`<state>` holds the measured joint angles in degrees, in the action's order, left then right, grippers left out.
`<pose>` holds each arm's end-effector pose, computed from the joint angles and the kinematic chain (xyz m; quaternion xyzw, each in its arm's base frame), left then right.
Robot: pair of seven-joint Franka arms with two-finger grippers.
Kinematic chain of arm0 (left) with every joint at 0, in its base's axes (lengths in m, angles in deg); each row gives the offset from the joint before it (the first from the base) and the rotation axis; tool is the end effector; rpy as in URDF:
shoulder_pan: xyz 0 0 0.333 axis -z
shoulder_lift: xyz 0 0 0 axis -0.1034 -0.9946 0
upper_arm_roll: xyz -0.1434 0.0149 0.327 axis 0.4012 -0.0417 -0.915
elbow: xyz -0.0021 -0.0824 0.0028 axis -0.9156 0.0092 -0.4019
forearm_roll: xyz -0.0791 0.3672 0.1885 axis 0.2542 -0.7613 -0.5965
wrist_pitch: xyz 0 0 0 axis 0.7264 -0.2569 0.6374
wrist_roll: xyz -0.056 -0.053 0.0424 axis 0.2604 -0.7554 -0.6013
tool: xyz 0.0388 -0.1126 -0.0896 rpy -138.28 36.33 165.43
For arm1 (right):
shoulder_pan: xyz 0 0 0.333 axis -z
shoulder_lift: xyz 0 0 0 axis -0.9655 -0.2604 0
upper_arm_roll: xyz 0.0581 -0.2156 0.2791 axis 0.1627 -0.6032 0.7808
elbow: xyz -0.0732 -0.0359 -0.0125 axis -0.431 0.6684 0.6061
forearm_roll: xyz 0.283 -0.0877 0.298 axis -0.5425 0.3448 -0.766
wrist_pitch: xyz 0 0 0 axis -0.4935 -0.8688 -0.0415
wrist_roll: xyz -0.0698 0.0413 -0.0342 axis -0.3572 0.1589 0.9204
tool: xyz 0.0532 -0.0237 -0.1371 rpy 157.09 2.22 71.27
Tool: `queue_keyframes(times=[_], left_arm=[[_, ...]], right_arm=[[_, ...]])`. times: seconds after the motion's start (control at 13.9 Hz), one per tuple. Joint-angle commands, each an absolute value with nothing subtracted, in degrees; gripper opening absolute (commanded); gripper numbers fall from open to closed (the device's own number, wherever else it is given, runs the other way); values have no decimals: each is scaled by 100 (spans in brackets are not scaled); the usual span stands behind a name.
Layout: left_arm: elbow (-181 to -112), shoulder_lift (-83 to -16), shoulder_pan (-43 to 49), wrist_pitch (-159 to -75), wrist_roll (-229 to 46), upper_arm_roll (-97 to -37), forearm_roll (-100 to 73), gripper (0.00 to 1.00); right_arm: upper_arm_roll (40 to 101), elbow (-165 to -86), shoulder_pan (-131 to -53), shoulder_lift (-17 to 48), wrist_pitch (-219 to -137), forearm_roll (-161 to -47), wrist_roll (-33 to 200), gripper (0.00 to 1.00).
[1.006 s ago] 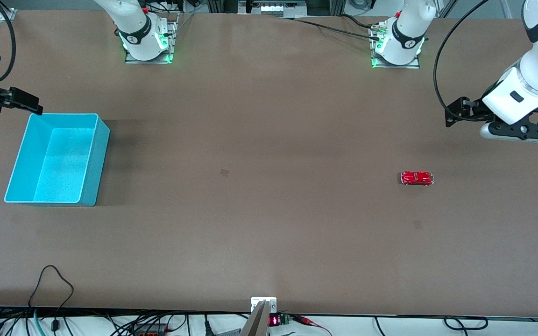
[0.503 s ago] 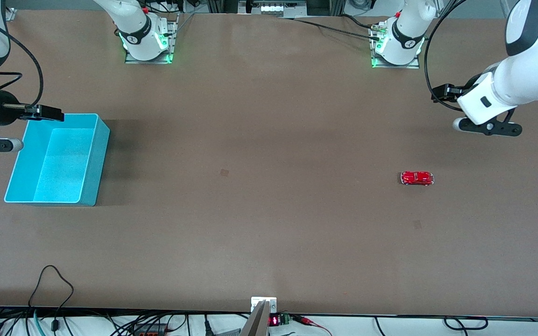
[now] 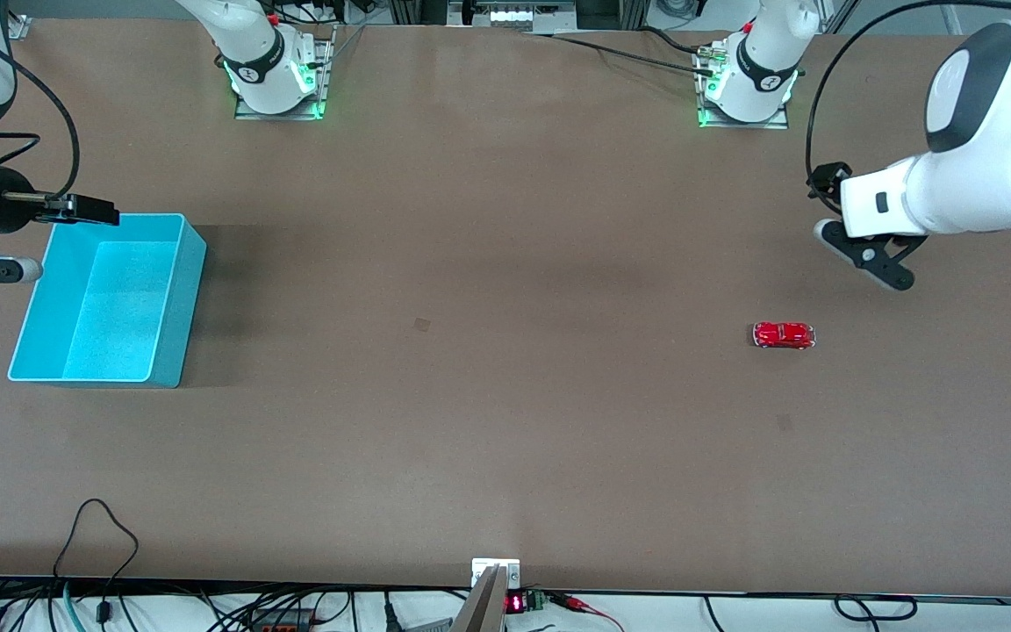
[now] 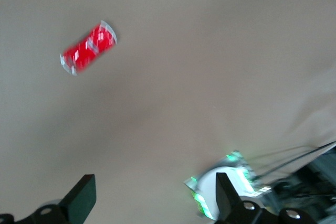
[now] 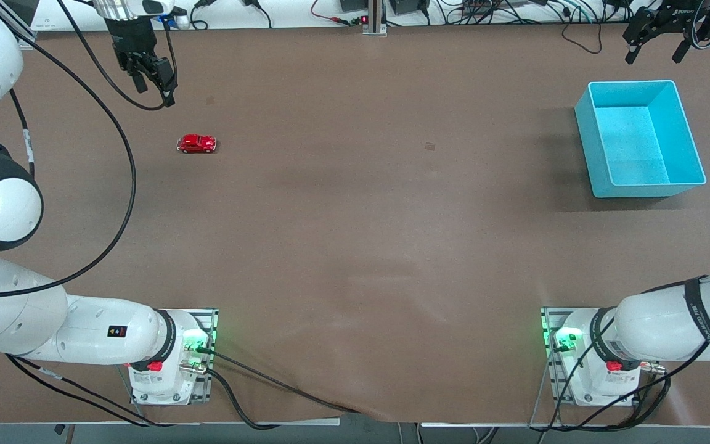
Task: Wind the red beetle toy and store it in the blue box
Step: 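Lower the left gripper over the red car and close on it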
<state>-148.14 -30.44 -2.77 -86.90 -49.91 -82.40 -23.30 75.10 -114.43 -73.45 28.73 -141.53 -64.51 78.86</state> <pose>0.5663 -0.0552 0.4617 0.9205 -0.3443 -0.1795 0.0426 0.5960 -0.0305 0.5273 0.9858 -0.0153 -0.1664 0.0174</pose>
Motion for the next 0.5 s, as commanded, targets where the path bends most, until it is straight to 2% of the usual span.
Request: queue_keyframes(times=[0.0, 0.43], left_arm=[[-15474, -3160, -514, -9965, -3550, -8254, -2411, 100], [-15976, -4223, -664, -12427, -1465, -8254, -2798, 100]], right_arm=[[7537, -11394, -7280, 2899, -14044, -6491, 7943, 100], [7529, -11394, -7271, 2899, -14036, -6509, 7952, 100]])
